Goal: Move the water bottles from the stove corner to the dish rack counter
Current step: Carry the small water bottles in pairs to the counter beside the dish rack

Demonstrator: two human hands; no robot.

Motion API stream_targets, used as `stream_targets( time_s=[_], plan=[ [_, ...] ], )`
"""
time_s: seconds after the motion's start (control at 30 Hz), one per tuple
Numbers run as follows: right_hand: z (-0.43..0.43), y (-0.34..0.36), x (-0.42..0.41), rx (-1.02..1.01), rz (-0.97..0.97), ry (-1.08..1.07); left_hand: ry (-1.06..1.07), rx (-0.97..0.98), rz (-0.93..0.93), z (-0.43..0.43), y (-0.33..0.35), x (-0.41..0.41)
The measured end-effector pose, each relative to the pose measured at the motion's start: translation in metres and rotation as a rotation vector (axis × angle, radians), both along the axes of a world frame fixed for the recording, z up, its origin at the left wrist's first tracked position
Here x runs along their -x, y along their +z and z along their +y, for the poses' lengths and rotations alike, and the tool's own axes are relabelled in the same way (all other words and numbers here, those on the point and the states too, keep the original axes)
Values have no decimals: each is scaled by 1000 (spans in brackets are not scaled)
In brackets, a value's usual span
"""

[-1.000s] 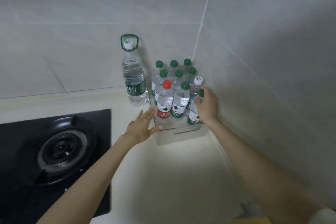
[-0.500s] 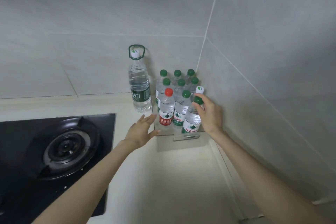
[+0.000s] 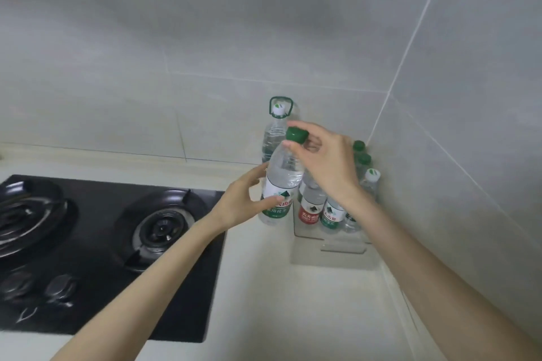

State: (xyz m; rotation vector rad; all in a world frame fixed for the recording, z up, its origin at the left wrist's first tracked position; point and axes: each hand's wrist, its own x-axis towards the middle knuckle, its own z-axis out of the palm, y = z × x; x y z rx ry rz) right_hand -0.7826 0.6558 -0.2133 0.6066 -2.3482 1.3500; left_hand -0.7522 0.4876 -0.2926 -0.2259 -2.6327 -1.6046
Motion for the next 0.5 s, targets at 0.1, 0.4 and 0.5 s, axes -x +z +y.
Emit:
stream_targets(
  time_s=[0.1,0.4,0.5],
  plan=[
    [-26,-4,-6,78,-83,100,39,-76,-32,-20,-9,-17],
    [-63,-20,-3,247,-284,320,379,-239,-52,-52,-27,-50],
    [-48,-31,7,223,-274,286,411,-297,-85,-55,-29,-49]
  ],
)
